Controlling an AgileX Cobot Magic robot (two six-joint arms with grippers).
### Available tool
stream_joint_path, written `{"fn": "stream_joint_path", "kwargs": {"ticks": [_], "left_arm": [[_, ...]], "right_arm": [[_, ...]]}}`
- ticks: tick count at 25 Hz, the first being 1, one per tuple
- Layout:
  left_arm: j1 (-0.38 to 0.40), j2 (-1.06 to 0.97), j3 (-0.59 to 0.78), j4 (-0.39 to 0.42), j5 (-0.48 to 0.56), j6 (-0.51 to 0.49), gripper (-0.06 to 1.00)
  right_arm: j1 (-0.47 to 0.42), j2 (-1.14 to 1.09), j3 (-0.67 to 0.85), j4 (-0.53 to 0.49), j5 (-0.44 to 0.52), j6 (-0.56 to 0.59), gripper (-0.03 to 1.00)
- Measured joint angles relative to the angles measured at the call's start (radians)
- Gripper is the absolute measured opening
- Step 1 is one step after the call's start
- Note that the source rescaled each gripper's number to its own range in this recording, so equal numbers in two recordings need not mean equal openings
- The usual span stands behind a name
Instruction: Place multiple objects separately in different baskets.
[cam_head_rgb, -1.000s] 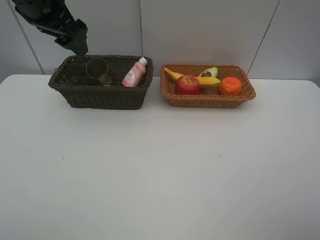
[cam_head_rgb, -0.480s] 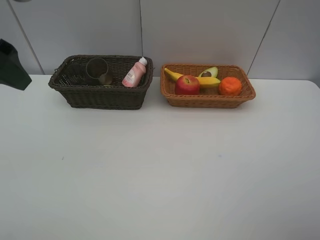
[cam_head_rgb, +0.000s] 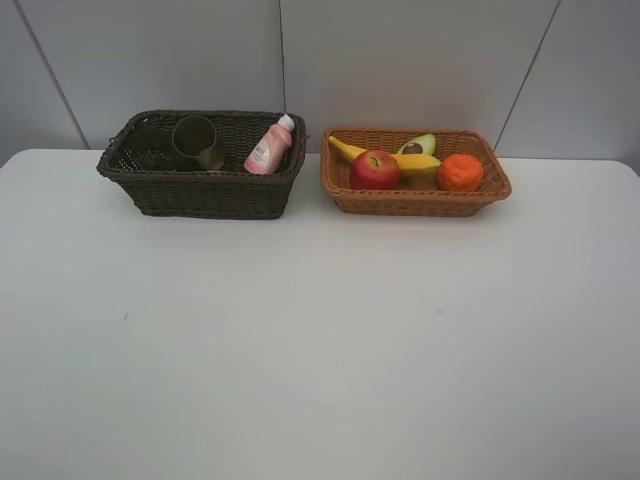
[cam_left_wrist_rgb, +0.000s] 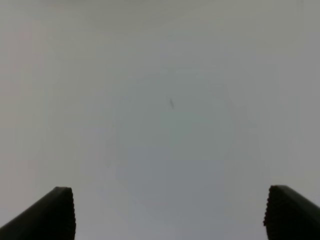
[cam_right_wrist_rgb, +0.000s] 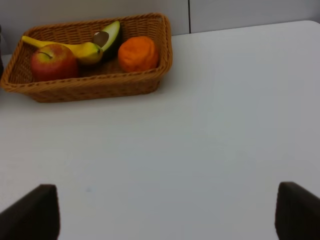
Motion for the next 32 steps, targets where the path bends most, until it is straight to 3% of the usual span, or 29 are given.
{"fn": "stream_joint_path", "kwargs": {"ticks": [8, 15, 26, 32], "left_arm": [[0.000, -0.202, 0.127, -0.106, 0.001, 0.000, 1.00], [0.000, -0.326, 0.247, -0.113, -0.011, 0.042, 1.00], [0.006, -0.522, 0.248, -0.114, -0.025, 0.055, 1.00], [0.121, -0.629, 0.248, -0.126, -0.025, 0.081, 1.00]], "right_arm": [[0.000, 0.000, 0.000, 0.000, 0.000, 0.000, 0.85], [0.000, 0.000, 0.000, 0.000, 0.000, 0.000, 0.85], [0.000, 0.000, 0.000, 0.000, 0.000, 0.000, 0.85], [0.000, 0.000, 0.000, 0.000, 0.000, 0.000, 0.85]]}}
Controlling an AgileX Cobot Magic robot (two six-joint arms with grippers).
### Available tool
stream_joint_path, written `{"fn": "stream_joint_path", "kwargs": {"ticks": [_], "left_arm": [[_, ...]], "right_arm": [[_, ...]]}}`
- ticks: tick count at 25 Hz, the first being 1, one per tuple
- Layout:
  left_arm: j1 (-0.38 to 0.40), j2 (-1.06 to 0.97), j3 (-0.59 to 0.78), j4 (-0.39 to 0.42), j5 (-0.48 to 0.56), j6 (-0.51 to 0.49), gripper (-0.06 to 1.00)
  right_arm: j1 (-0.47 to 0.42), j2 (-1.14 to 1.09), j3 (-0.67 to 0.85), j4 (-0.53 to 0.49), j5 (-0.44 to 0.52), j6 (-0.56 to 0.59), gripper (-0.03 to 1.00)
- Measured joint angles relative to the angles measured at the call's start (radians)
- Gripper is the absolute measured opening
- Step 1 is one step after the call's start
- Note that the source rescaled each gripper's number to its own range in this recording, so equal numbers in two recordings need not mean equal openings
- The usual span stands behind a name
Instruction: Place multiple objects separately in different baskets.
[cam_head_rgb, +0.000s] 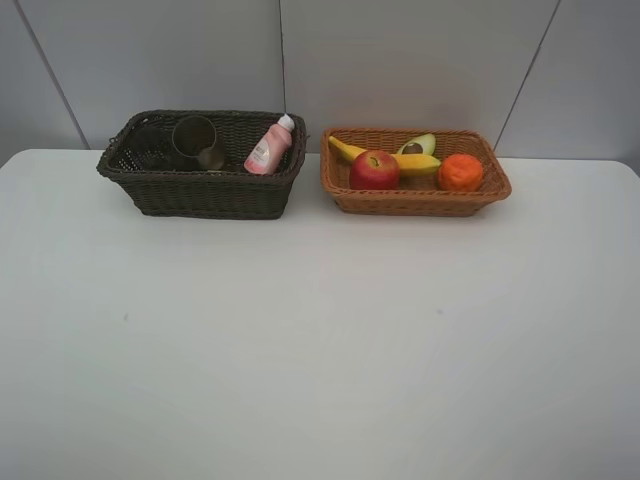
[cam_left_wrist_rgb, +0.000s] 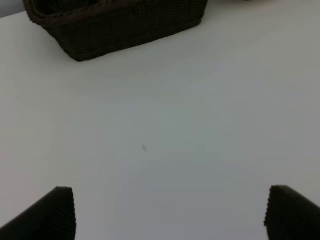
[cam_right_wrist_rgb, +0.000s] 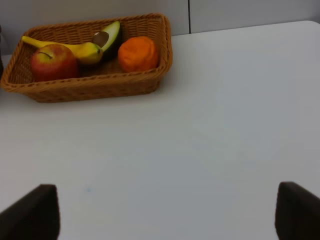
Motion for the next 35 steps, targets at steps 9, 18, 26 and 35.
{"fn": "stream_joint_path", "kwargs": {"ticks": [9, 18, 26, 35], "left_arm": [[0.191, 0.000, 0.000, -0.058, 0.000, 0.085, 1.00], [0.242, 0.000, 0.000, -0.065, 0.000, 0.097, 1.00], [0.242, 0.000, 0.000, -0.065, 0.000, 0.098, 1.00], [0.242, 0.000, 0.000, -0.065, 0.000, 0.098, 1.00]], "right_arm": [[0.000, 0.000, 0.000, 0.000, 0.000, 0.000, 0.85], [0.000, 0.000, 0.000, 0.000, 0.000, 0.000, 0.85], [0.000, 0.000, 0.000, 0.000, 0.000, 0.000, 0.85], [0.000, 0.000, 0.000, 0.000, 0.000, 0.000, 0.85]]}}
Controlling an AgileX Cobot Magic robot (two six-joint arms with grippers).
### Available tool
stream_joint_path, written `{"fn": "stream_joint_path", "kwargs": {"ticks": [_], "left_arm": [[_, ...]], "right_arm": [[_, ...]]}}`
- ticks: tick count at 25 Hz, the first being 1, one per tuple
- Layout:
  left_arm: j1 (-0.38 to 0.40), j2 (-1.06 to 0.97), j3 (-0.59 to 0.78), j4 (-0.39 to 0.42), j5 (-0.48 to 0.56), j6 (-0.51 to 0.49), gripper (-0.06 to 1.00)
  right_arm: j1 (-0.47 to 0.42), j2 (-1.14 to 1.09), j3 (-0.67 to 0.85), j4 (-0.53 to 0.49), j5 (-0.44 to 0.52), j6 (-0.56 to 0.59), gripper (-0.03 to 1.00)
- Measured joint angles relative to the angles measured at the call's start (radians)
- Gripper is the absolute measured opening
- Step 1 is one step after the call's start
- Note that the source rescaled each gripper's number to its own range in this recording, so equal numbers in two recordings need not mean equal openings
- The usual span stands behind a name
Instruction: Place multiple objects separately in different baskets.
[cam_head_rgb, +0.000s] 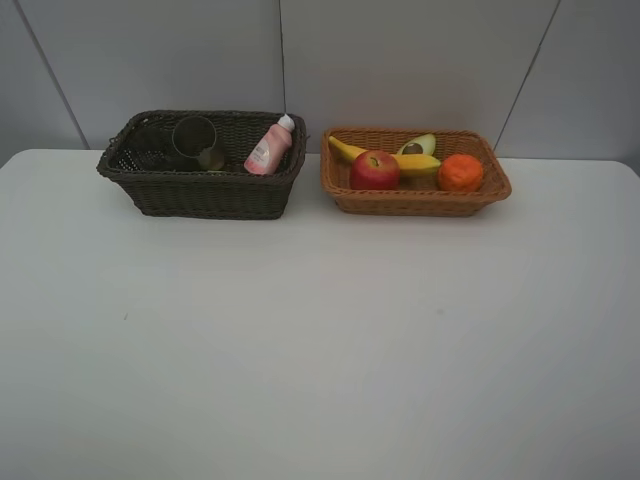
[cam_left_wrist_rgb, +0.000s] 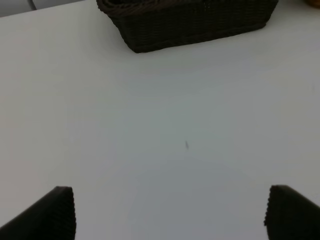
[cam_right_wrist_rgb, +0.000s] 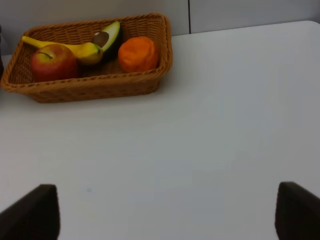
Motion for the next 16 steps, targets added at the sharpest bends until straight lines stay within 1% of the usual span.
{"fn": "stream_joint_path", "kwargs": {"ticks": [16], "left_arm": [[0.000, 0.000, 0.000, 0.000, 0.000, 0.000, 1.00]], "right_arm": [[0.000, 0.000, 0.000, 0.000, 0.000, 0.000, 0.85]]}}
